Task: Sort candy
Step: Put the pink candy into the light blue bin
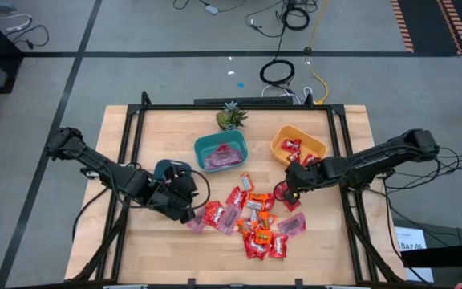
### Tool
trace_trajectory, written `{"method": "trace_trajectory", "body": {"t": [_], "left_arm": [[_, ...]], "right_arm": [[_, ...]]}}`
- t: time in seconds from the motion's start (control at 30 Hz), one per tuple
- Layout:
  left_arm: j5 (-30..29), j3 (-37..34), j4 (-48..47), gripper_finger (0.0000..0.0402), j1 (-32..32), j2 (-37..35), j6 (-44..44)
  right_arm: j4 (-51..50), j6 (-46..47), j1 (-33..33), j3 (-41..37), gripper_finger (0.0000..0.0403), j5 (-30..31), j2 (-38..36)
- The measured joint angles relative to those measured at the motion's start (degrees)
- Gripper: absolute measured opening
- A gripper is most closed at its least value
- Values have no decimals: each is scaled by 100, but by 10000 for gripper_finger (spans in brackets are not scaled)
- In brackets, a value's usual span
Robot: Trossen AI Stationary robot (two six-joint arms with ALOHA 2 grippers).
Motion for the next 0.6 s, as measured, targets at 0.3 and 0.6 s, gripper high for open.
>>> {"method": "trace_trajectory", "body": {"t": [0.3, 0.6], "left_arm": [[0, 0, -1, 80, -2, 0, 2], [0, 0, -2, 80, -1, 0, 0]], "right_arm": [[565, 247, 28, 17, 128, -118, 822], [1048, 267, 90, 37, 188, 79, 1535]]}}
